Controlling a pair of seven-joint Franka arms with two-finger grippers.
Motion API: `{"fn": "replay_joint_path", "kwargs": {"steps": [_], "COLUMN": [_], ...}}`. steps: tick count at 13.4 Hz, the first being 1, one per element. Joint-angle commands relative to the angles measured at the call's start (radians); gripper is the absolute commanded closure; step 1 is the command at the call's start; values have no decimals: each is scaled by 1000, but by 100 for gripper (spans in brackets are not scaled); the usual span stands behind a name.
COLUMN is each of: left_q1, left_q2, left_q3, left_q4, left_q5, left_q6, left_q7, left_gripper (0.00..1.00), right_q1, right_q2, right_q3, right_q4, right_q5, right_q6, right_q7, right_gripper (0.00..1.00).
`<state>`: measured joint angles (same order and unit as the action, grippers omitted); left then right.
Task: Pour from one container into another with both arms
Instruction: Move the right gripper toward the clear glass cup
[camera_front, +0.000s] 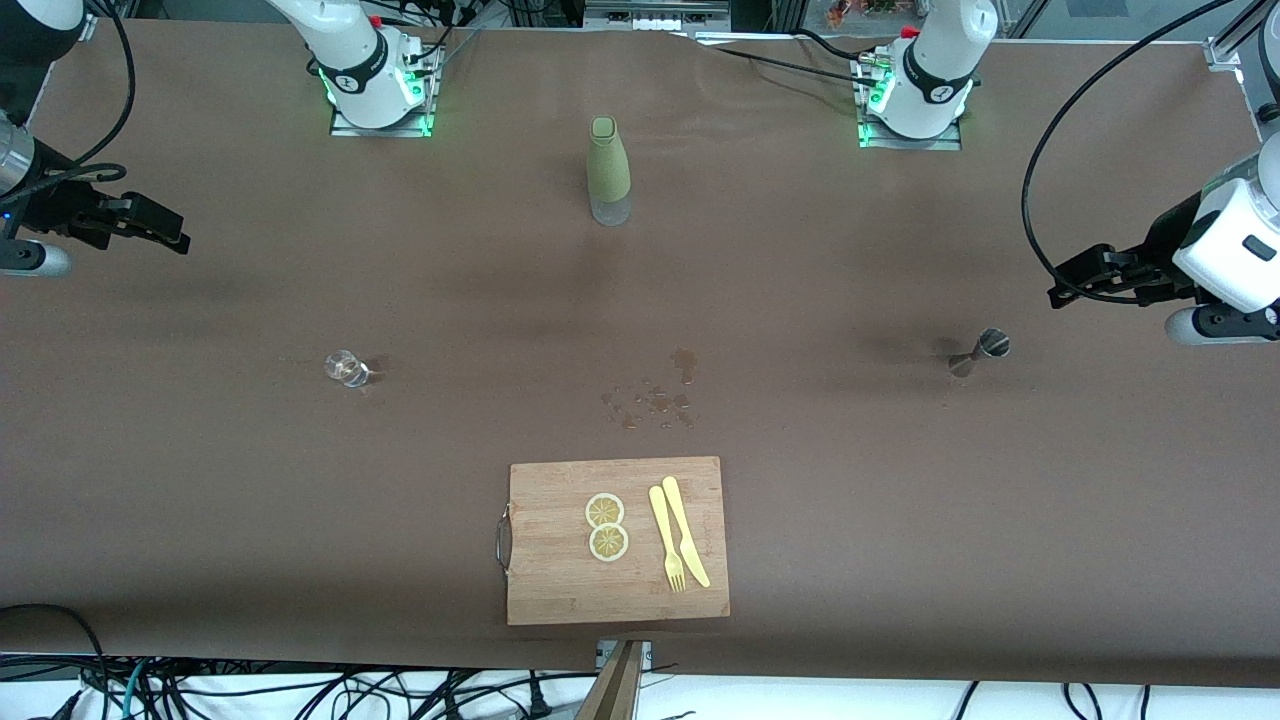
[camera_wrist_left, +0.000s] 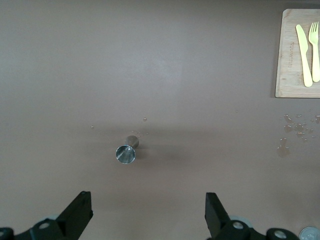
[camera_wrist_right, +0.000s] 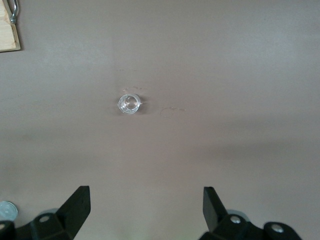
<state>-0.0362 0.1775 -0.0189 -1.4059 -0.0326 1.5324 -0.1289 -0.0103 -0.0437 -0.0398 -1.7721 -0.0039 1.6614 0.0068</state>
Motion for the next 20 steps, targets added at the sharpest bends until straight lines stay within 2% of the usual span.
{"fn": "replay_joint_path", "kwargs": {"steps": [1, 10, 15, 18, 20], "left_q1": [-7, -7, 1, 4, 4], "left_q2": [13, 13, 13, 17, 22], "left_q3": [0, 2, 5, 7, 7], "left_q4": [28, 28, 28, 28, 28], "left_q5": [22, 20, 19, 17, 17], "left_q6": [-3, -1, -1, 5, 5], "left_q7": [-8, -11, -8, -6, 0], "left_gripper": [0, 0, 0, 0, 0], "right_q1": [-4, 1, 7, -3, -7], "right_q2": [2, 2, 48, 65, 84], "right_q3": [6, 11, 14, -14, -67], "right_q4": [17, 20, 40, 42, 42], "right_q5": [15, 12, 16, 36, 105], "right_q6": [-19, -37, -43, -68, -78], "right_q7": [18, 9, -5, -152, -328], "right_gripper": [0, 0, 0, 0, 0]}}
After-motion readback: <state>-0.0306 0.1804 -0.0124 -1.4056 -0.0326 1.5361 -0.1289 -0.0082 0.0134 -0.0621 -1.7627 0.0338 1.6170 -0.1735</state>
